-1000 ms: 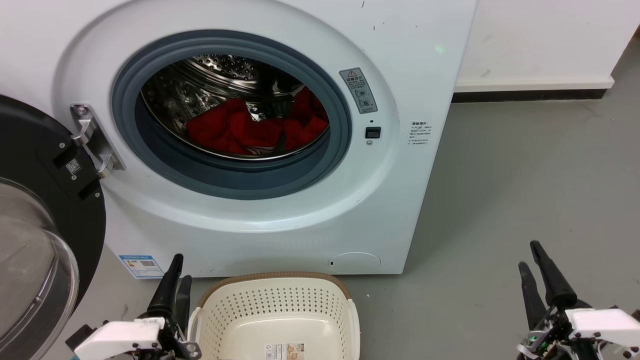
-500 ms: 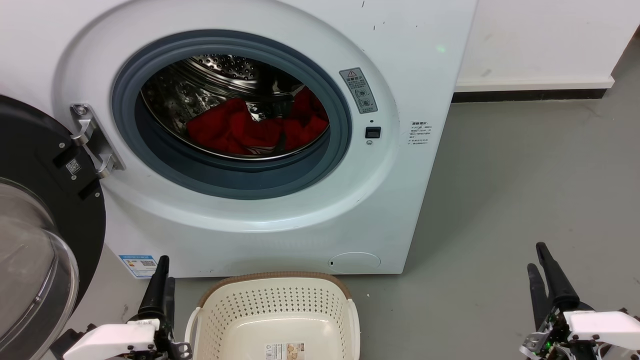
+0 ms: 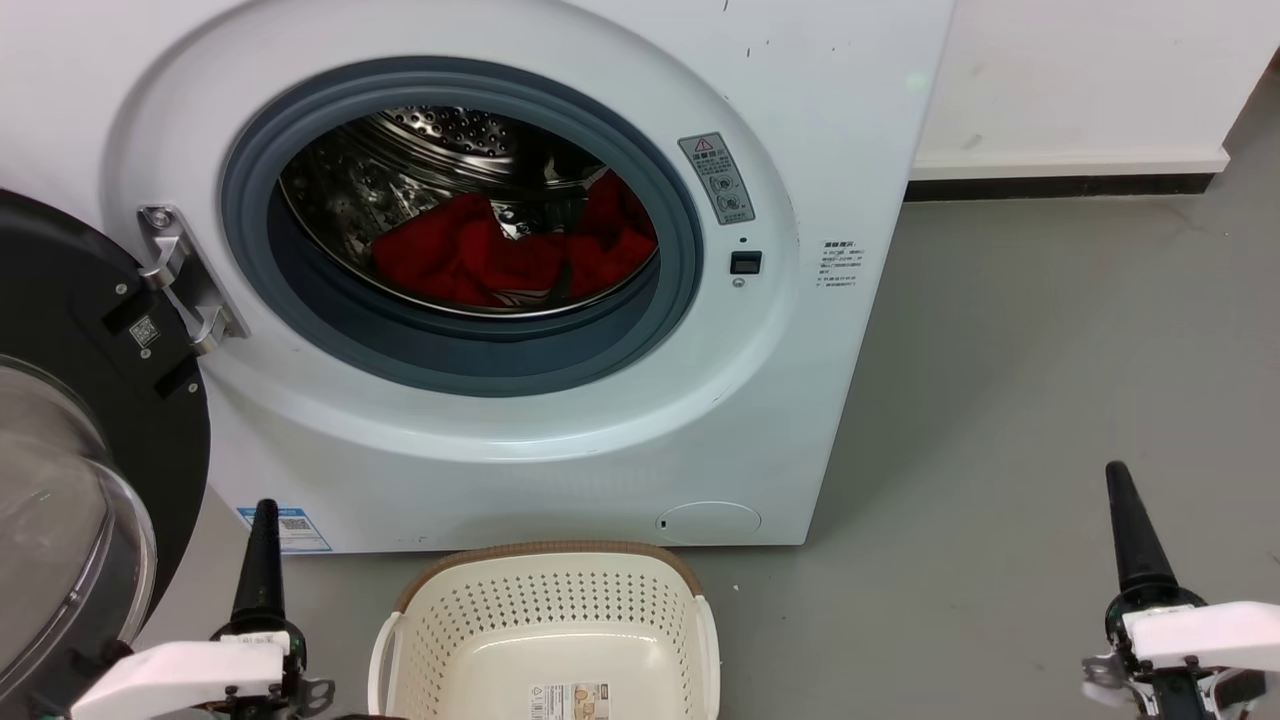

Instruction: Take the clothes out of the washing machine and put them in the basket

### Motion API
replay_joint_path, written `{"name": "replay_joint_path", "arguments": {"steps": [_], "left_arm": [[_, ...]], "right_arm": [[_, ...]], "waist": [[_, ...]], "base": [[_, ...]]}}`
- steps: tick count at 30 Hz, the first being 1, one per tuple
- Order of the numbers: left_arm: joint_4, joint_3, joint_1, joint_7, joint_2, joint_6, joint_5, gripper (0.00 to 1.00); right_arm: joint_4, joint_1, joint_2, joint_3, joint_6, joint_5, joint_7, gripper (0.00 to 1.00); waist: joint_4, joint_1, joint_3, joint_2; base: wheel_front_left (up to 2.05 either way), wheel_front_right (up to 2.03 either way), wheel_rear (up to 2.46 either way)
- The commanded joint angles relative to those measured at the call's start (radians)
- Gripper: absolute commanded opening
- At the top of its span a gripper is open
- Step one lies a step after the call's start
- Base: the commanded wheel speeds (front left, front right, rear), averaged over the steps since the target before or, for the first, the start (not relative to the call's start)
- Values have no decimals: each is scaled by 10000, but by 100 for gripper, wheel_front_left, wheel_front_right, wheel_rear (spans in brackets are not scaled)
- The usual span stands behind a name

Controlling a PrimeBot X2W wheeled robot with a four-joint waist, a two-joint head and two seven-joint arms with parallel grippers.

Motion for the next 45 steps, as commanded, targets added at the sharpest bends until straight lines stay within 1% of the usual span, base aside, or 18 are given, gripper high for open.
{"name": "replay_joint_path", "arguments": {"steps": [1, 3, 6, 10, 13, 16, 22, 26, 32, 35, 43, 44, 45], "left_arm": [[-414, 128, -55, -127, 26, 33, 600, 100], [-821, 186, -58, -200, 28, 160, 1230, 100], [-1410, 52, -11, -309, 27, 549, 2061, 100], [-2123, -332, 87, -451, 29, 1099, 3135, 100], [-2435, -696, 200, -555, 30, 1330, 3730, 100], [-2522, -954, 320, -655, 31, 1403, 4150, 100], [-2749, -1166, 465, -846, 33, 1147, 4985, 100], [-3181, -1186, 408, -960, 34, 1372, 5845, 100], [-3820, -1585, 503, -1132, 35, 1869, 7279, 100], [-4018, -1937, 554, -1214, 191, 2208, 8018, 100], [-3948, -3144, 661, -1428, 825, 3264, 8989, 100], [-3948, -3144, 661, -1428, 825, 3264, 8989, 100], [-3915, -3279, 666, -1461, 896, 3398, 9082, 100]], "right_arm": [[-428, -221, -31, -92, 2, -748, -134, 100], [-720, -228, -31, -93, 2, -1408, -210, 100], [-1195, -213, -32, -24, 1, -2481, -316, 100], [-1766, -183, -33, 136, 1, -3749, -460, 100], [-2096, -137, -32, 382, 1, -4516, -563, 100], [-2342, -63, -34, 598, 1, -5242, -663, 100], [-2644, 73, -33, 799, 1, -6385, -851, 100], [-2836, 94, -33, 811, 1, -7126, -973, 100], [-3059, 117, -34, 923, 1, -8139, -1145, 100], [-3117, 172, -33, 954, 0, -8607, -1226, 100], [-3106, 313, -33, 977, 0, -9835, -1442, 100], [-3106, 313, -33, 977, 0, -9835, -1442, 100], [-3069, 332, -33, 969, 0, -9971, -1465, 100]], "waist": [[0, 0, 13, 0], [0, 0, 30, 0], [-2, 0, 55, 0], [-6, 0, 84, 0], [-8, 0, 93, 0], [-13, 0, 94, 0], [-43, 0, 86, 0], [-65, 0, 102, 0], [-88, 0, 122, 0], [-97, 0, 127, 0], [-112, 0, 130, 0], [-112, 0, 130, 0], [-114, 0, 131, 0]], "base": [[0, 0, 0], [0, 0, 0], [0, 0, 0], [0, 0, 0], [0, 0, 0], [0, 0, 0], [0, 0, 0], [0, 0, 0], [0, 0, 0], [0, 0, 0], [0, 0, 0], [0, 0, 0], [0, 0, 0]]}}
